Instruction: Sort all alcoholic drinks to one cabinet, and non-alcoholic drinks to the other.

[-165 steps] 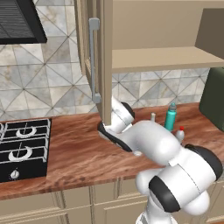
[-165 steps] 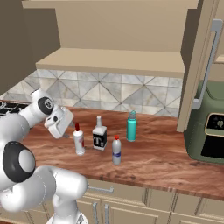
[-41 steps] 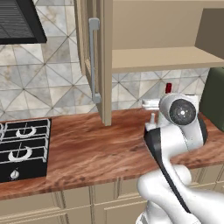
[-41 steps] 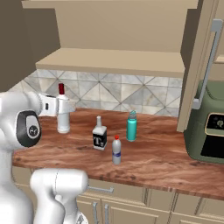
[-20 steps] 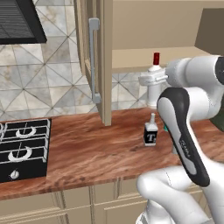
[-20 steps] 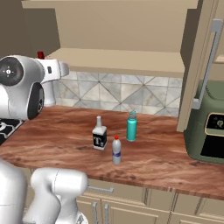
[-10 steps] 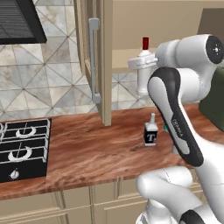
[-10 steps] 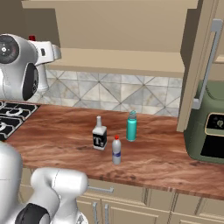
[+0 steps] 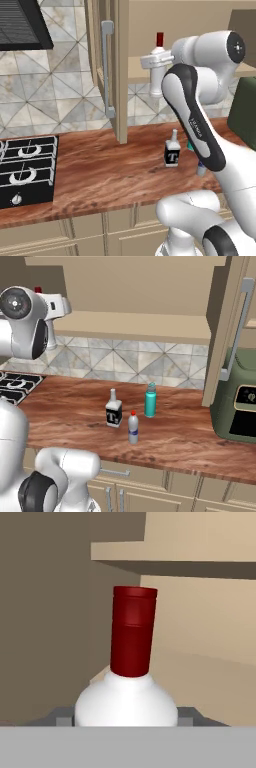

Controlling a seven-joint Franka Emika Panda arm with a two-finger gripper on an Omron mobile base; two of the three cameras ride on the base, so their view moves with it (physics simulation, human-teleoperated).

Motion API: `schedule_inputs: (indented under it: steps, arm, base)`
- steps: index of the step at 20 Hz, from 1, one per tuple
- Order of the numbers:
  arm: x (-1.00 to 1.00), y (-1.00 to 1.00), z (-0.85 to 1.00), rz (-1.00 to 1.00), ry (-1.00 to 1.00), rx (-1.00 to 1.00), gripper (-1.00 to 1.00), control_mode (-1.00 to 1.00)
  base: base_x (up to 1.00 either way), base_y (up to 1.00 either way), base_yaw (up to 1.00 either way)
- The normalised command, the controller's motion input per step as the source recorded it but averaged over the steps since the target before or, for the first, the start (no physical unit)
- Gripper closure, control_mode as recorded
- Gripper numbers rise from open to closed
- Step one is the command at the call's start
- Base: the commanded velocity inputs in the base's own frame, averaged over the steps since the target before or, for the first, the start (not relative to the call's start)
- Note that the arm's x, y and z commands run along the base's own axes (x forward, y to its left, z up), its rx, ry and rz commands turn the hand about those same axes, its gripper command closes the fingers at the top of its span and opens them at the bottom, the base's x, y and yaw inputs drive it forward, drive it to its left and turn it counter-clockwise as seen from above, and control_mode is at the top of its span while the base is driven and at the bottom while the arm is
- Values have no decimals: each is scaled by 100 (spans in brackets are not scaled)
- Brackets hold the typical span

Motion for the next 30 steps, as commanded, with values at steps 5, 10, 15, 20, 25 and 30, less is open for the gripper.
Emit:
schedule_inputs:
  steps: [5,10,15,20,25,30]
  arm:
    - [36,8,5,0,-8,2,100,-100]
    - [49,17,7,0,0,0,100,-100]
    - [49,15,9,0,0,1,100,-100]
    - [53,15,6,0,0,0,100,-100]
    - [54,9,4,0,0,0,100,-100]
    - [56,7,3,0,0,0,100,-100]
  base:
    - [0,0,0]
    - [0,0,0]
    - [0,0,0]
    - [0,0,0]
    - [0,0,0]
    - [0,0,0]
